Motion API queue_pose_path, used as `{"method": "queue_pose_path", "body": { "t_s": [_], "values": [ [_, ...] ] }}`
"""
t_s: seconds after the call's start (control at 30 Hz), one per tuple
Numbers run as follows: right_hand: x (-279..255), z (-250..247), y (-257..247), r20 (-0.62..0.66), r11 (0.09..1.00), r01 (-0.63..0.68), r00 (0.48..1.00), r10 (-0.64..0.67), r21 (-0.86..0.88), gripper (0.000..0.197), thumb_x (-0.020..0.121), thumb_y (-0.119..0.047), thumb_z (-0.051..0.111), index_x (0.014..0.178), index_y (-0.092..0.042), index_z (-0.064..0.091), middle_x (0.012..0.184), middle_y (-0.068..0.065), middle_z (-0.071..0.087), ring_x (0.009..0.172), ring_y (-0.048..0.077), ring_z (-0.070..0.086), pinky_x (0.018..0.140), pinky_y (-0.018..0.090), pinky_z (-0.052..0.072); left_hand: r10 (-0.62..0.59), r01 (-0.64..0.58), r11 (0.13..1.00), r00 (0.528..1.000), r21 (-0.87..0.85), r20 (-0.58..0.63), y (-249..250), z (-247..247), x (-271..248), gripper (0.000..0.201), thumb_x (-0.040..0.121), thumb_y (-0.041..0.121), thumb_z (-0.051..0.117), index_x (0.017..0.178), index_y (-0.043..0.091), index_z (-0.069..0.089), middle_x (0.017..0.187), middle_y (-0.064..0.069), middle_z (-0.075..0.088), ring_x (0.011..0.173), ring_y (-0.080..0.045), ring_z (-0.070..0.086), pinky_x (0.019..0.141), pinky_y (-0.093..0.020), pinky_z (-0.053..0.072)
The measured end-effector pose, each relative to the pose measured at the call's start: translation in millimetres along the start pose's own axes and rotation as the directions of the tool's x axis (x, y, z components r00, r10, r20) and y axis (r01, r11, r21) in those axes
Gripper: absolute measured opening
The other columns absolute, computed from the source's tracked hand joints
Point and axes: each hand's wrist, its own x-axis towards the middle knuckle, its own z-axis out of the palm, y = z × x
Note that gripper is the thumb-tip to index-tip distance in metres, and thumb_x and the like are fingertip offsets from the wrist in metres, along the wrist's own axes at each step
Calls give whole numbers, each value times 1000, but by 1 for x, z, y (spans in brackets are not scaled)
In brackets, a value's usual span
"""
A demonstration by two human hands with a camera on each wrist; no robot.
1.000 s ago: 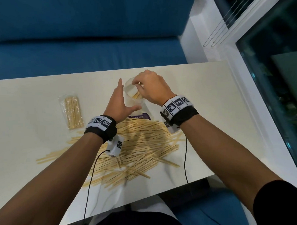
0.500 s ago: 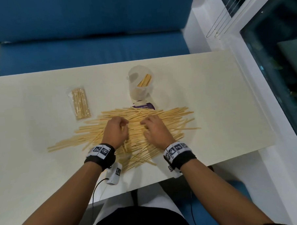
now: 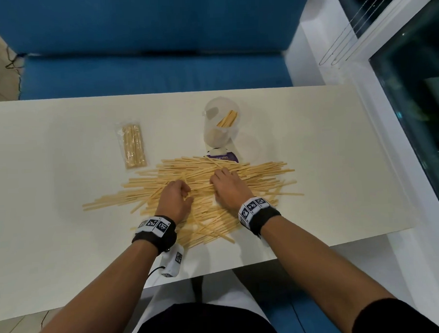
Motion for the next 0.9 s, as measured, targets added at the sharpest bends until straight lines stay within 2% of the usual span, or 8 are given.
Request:
{"method": "queue_pose_path", "body": {
  "t_s": [0.1, 0.27, 0.37, 0.5, 0.63, 0.7, 0.77, 0.9],
  "values": [
    [1, -1, 0, 38, 998, 30, 999, -28, -57, 42, 90, -9, 65, 130, -10, 55, 134, 10, 55, 125, 28, 49, 107, 48, 43, -37, 36, 997, 999, -61, -18, -1, -1, 0, 23, 80, 7, 80, 91, 15, 62, 83, -3, 62, 75, -20, 61, 69, -34, 52],
    [1, -6, 4, 95, 991, 70, 994, -59, -116, 51, 87, -5, 68, 135, -7, 50, 140, 15, 50, 129, 31, 46, 110, 50, 40, -72, 71, 993, 997, -97, -8, 2, -3, 2, 22, 81, 2, 76, 94, 13, 61, 83, -5, 63, 70, -14, 57, 61, -23, 43],
    [-1, -9, 7, 100, 994, 76, 993, -68, -76, 50, 87, 2, 64, 135, -4, 50, 141, 17, 48, 129, 31, 46, 109, 46, 42, -79, 78, 992, 997, -102, -3, 2, -4, 3, 20, 83, 4, 75, 94, 13, 61, 83, -6, 63, 67, -12, 57, 57, -17, 41],
    [0, -13, 16, 88, 999, 30, 996, -26, -36, 46, 87, 9, 57, 131, -6, 51, 133, 14, 53, 121, 29, 49, 105, 43, 42, -76, 74, 991, 997, -108, -13, 2, -4, 4, 17, 85, 7, 75, 93, 14, 62, 82, -6, 64, 69, -15, 59, 59, -18, 42],
    [-2, -16, 30, 90, 1000, 4, 996, -6, 19, 54, 85, 12, 55, 134, -9, 48, 132, 11, 57, 121, 29, 51, 107, 45, 40, -95, 93, 989, 995, -113, -15, 7, -4, 2, 13, 88, 5, 71, 95, 8, 61, 79, -7, 62, 59, -9, 58, 51, -8, 41],
    [-5, -17, 37, 93, 1000, -1, 996, -2, 23, 52, 87, 12, 54, 135, -9, 48, 131, 11, 59, 123, 29, 52, 109, 46, 39, -102, 99, 989, 995, -107, -16, 7, -3, 2, 12, 87, 3, 69, 94, 8, 60, 77, -6, 62, 59, -8, 58, 52, -9, 39],
    [-7, -17, 43, 100, 1000, -3, 995, 1, 18, 48, 90, 9, 53, 134, -9, 50, 132, 11, 59, 125, 30, 52, 111, 48, 37, -109, 108, 990, 994, -94, -7, 6, -2, 3, 14, 84, 1, 67, 91, 12, 60, 76, -4, 62, 65, -11, 58, 57, -17, 40],
    [-11, -19, 49, 87, 998, -28, 996, 23, 57, 50, 88, 10, 56, 134, -9, 51, 133, 11, 57, 123, 30, 51, 109, 46, 39, -103, 103, 991, 995, -81, 3, 7, 0, 3, 13, 85, 7, 67, 90, 16, 59, 76, 0, 62, 73, -16, 59, 61, -24, 42]
  ]
}}
